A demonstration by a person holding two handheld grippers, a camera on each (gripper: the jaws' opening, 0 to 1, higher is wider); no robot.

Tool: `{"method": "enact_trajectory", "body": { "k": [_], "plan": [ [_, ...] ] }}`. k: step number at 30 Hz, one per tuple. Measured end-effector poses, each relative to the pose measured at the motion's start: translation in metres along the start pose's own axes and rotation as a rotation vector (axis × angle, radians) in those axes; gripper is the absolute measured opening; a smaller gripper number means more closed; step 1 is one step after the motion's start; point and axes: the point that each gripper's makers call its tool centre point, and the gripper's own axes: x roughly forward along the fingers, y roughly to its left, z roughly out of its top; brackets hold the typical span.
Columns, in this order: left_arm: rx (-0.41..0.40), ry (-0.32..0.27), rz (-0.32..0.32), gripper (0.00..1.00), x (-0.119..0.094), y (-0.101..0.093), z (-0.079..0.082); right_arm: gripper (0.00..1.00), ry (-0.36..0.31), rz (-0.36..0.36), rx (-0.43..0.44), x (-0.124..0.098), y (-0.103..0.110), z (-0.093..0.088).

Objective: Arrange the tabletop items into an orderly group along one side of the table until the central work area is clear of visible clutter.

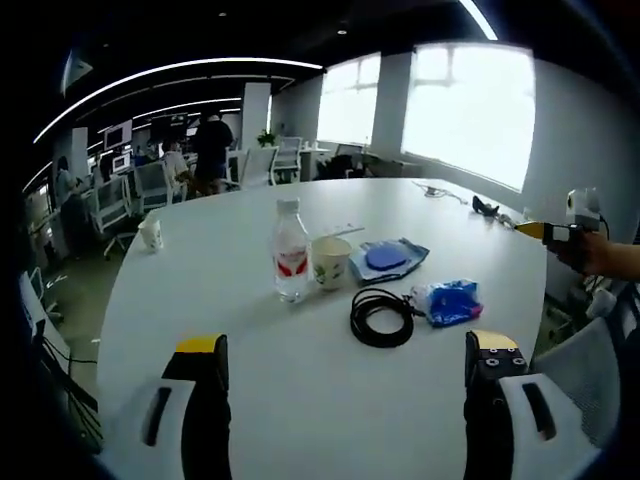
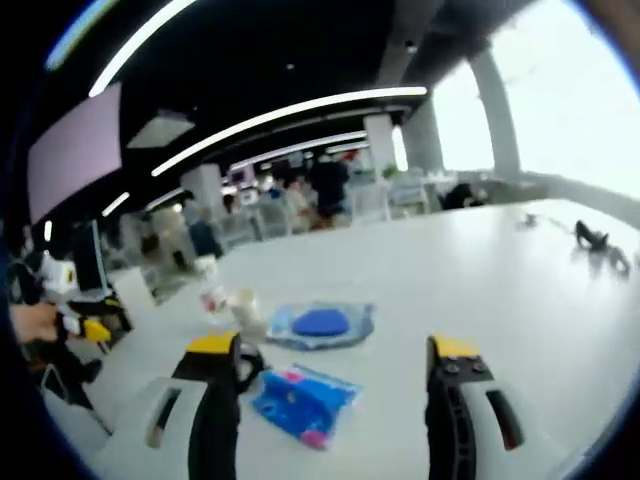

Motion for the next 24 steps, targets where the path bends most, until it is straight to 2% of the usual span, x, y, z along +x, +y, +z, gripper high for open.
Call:
{"method": "enact_trajectory", "body": {
  "k": [4,14,19,24],
  "plan": [
    [0.005,0.005,-0.014,0.97,0.003,0.002,0.000,0.72,0.005,0.007,-0.007,-0.004,0.007,-0.001],
    [0.010,-0.025,-0.038,0.97,0.012,-0.002,0.012,0.72,0.020,0.000,-0.013,-0.007,0.008,-0.003],
    [0.025,-0.013,-0.051,0.97,0.014,-0.005,0.009,0.72,0.018,-0.009,-0.018,-0.010,0.002,0.000],
    [0.018,-0.010,-0.052,0.97,0.013,-0.006,0.008,0.71,0.035,-0.009,-0.021,-0.009,0.002,-0.004]
  ]
}}
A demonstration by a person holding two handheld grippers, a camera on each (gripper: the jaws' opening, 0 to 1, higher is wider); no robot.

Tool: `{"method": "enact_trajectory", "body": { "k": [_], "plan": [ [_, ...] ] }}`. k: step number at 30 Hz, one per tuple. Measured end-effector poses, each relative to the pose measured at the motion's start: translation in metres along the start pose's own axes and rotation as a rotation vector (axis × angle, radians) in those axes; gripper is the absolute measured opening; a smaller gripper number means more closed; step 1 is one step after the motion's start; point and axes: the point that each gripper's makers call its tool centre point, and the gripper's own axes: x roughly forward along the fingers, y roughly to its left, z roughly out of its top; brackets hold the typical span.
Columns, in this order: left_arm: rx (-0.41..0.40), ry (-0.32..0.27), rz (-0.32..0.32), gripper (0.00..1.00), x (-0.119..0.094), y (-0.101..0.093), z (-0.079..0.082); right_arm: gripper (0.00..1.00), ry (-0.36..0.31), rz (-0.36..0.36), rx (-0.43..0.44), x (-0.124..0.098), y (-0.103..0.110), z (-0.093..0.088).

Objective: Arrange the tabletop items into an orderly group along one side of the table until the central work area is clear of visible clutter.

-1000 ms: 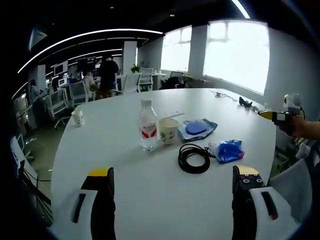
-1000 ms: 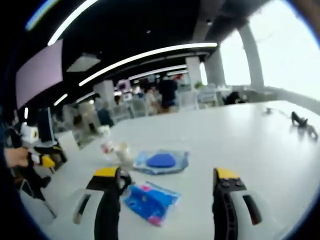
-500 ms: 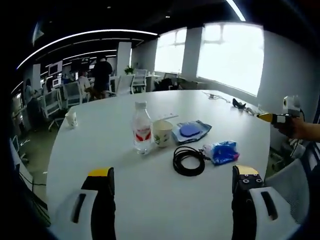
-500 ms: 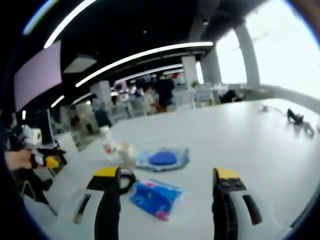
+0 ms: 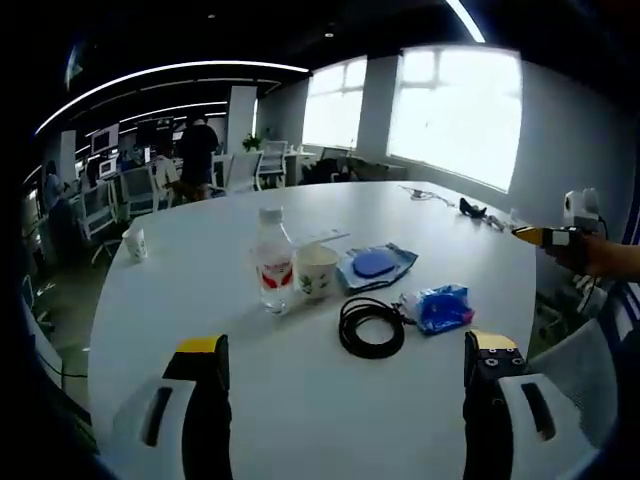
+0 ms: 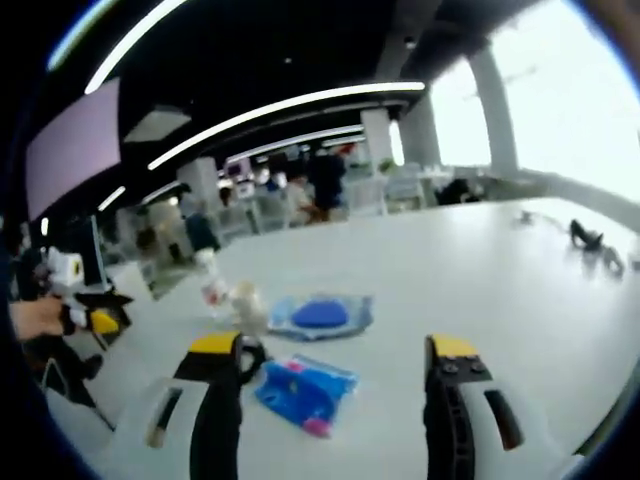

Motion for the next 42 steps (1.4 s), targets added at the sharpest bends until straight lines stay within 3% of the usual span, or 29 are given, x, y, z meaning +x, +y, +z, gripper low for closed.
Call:
{"method": "enact_trajectory", "body": {
  "k": [16,23,27,35,42],
  "plan": [
    [0.004,-0.027,-0.069,0.95,0.013,-0.019,0.007,0.67,0.047,0.026,-0.020,0.010,0.024,-0.015],
    [0.070,0.003,-0.139,0.90,0.030,-0.051,0.004,0.64,0.062,0.008,0.001,0.008,0.025,-0.021],
    [0.053,-0.004,-0.197,0.85,0.043,-0.080,0.009,0.62,0.066,0.007,0.004,0.006,0.025,-0.023],
    [0.034,0.005,-0.211,0.71,0.085,-0.119,0.010,0.58,0.101,0.015,0.048,0.011,0.016,-0.046],
    [-0.037,0.044,-0.189,0.65,0.116,-0.142,-0.003,0.56,0.127,0.029,0.076,0.013,-0.003,-0.052]
  ]
}}
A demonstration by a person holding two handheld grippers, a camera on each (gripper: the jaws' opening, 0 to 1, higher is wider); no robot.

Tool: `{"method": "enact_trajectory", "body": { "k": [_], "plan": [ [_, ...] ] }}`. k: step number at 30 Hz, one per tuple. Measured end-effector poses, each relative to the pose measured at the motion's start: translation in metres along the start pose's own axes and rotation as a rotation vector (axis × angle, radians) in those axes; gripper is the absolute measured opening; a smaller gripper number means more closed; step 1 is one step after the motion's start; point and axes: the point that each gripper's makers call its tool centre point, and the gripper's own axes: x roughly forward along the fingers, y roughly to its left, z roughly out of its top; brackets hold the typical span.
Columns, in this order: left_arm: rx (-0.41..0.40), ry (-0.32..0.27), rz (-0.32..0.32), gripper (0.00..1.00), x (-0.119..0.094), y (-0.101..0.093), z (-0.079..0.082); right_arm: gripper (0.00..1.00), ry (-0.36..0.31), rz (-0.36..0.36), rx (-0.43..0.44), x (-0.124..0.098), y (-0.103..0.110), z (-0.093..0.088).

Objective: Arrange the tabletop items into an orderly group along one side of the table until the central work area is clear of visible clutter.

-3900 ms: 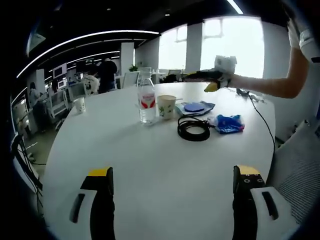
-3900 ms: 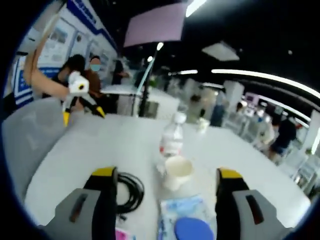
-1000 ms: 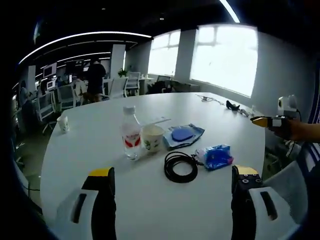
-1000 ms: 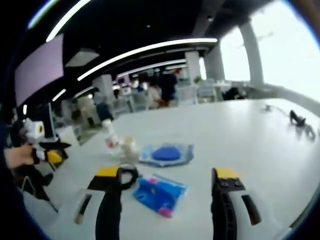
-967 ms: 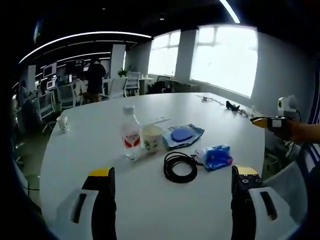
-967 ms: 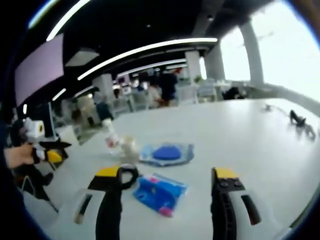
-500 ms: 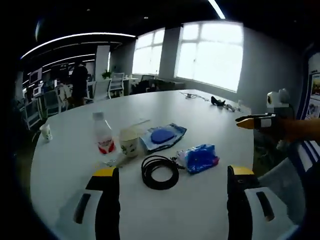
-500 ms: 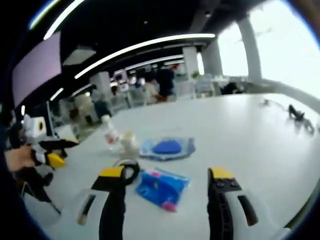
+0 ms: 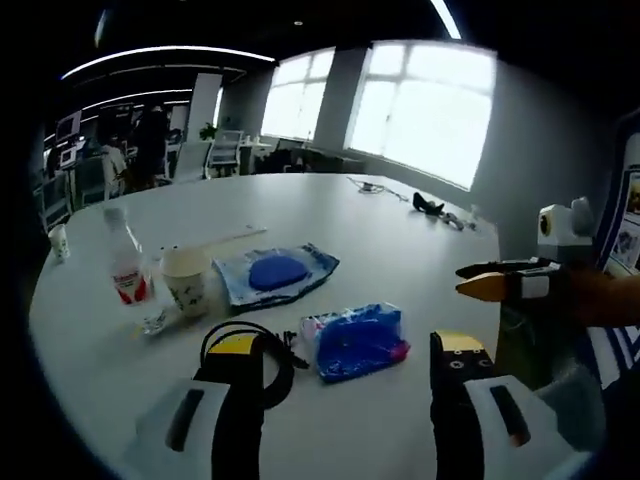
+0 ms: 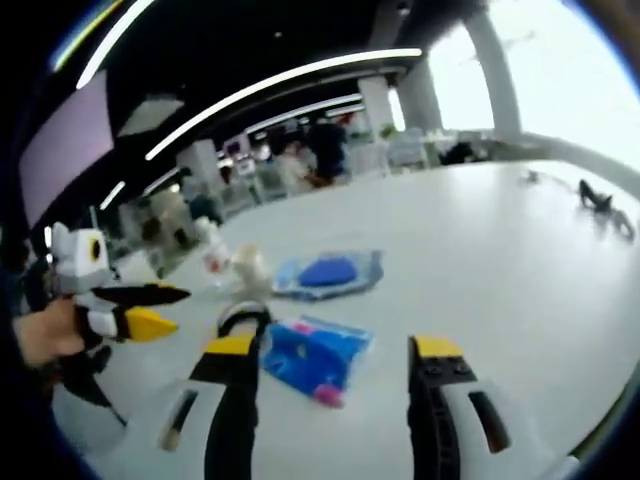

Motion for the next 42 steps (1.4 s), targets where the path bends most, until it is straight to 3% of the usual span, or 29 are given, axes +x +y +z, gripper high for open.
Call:
{"method": "enact_trajectory", "body": {
  "k": [7,10,12,16,19,27,30,35,42],
  "plan": [
    [0.015,0.099,-0.004,0.61,0.038,-0.002,-0.022,0.54,0.016,0.012,0.003,0.014,-0.005,-0.010],
    [0.022,0.133,0.019,0.59,0.055,0.006,-0.030,0.53,0.037,0.038,-0.089,0.026,-0.001,-0.015],
    [0.000,0.144,0.023,0.58,0.065,0.010,-0.034,0.50,0.067,0.046,-0.104,0.036,-0.001,-0.025],
    [-0.024,0.169,0.021,0.55,0.077,0.009,-0.042,0.48,0.111,0.070,-0.071,0.052,-0.002,-0.040],
    [-0.027,0.206,0.045,0.55,0.084,0.013,-0.051,0.46,0.165,0.089,-0.101,0.060,-0.004,-0.053],
    [-0.041,0.228,0.059,0.48,0.101,0.017,-0.059,0.41,0.202,0.078,-0.026,0.072,-0.013,-0.065],
    [0.000,0.250,0.061,0.40,0.102,0.017,-0.062,0.37,0.222,0.060,0.018,0.076,-0.019,-0.073],
    [0.058,0.279,0.093,0.16,0.104,0.025,-0.064,0.20,0.228,0.077,0.047,0.083,-0.016,-0.076],
    [0.061,0.283,0.125,0.05,0.108,0.032,-0.060,0.03,0.264,0.052,0.041,0.086,-0.025,-0.084]
  ]
}}
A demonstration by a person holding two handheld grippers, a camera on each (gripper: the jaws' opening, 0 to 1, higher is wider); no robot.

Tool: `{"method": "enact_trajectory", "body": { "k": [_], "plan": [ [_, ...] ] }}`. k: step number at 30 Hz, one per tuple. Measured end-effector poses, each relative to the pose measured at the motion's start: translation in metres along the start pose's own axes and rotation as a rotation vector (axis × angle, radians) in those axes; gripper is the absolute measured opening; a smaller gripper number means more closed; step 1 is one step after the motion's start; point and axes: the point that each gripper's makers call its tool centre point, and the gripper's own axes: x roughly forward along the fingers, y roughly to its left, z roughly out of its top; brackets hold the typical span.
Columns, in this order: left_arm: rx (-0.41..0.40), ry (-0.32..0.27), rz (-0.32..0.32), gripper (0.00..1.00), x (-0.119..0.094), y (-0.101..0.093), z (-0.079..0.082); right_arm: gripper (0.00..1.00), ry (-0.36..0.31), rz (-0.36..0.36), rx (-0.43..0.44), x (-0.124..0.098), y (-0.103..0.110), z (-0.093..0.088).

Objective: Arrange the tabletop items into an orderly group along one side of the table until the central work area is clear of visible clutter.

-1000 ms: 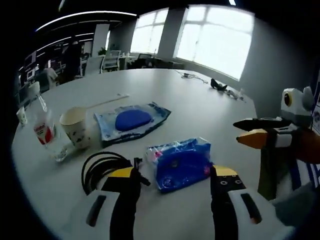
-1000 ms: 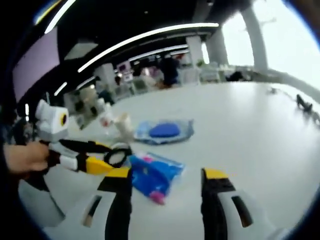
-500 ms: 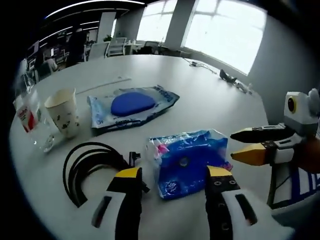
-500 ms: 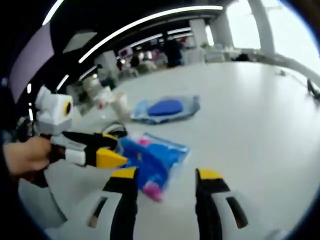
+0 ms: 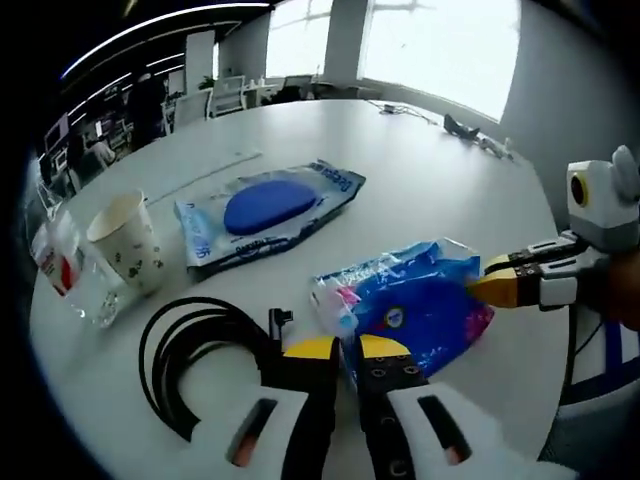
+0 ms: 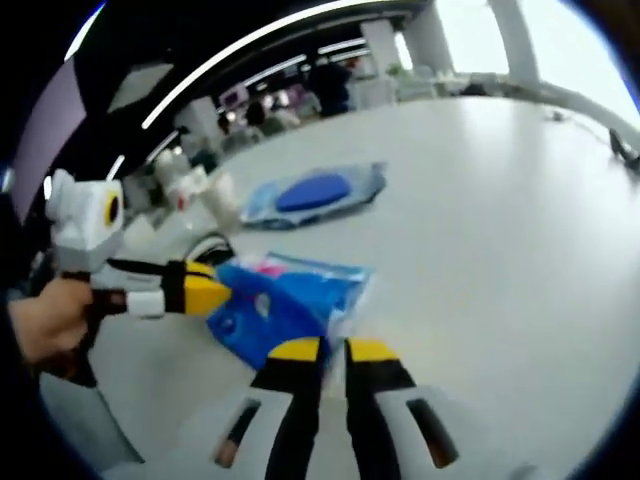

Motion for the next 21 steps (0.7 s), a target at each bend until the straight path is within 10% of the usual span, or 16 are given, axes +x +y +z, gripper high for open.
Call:
{"method": "enact_trajectory", "body": {
  "k": [11,21],
  "plan": [
    [0.019,-0.035,0.020,0.02,-0.003,-0.010,0.014,0.00,-0.029,0.008,-0.010,-0.006,-0.006,0.015],
    [0.055,-0.151,0.018,0.01,-0.002,-0.045,0.069,0.00,-0.135,-0.010,-0.055,-0.035,-0.043,0.066]
  ]
}}
